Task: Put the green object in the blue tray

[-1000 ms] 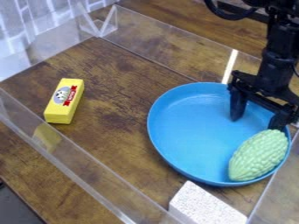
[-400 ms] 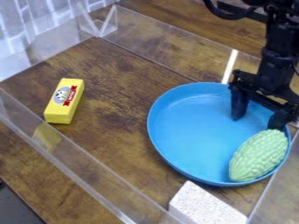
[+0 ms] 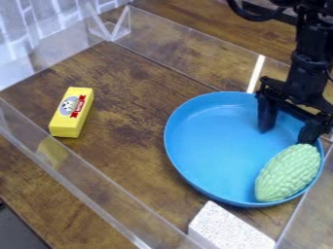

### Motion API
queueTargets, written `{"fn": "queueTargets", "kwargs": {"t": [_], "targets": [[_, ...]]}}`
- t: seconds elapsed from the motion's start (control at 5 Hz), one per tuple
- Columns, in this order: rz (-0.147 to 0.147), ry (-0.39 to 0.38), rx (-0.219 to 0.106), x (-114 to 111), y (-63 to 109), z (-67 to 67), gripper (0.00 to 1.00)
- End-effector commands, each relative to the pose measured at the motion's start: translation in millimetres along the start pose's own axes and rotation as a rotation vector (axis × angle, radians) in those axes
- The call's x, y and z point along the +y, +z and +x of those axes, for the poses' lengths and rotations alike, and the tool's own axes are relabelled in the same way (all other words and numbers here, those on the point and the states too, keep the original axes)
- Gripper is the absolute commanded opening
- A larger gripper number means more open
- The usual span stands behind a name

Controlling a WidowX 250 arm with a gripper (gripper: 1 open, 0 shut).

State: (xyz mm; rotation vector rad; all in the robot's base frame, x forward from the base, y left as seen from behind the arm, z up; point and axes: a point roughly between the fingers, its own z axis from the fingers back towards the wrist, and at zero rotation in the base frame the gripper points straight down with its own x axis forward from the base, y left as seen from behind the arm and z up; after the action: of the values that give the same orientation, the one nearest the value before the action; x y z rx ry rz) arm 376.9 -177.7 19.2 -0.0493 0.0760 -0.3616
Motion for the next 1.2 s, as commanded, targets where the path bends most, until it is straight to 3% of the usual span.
{"fn": "queueTargets", "kwargs": {"t": [0.0,0.6,1.0], "targets": [[-0.006,-0.004,0.015,12.7,-3.4,1.2,1.0],[-0.016,-0.021,0.04,14.3,-3.0,8.8,1.0],[0.019,0.005,0.04,23.6,22.5,-1.9,1.0]]}}
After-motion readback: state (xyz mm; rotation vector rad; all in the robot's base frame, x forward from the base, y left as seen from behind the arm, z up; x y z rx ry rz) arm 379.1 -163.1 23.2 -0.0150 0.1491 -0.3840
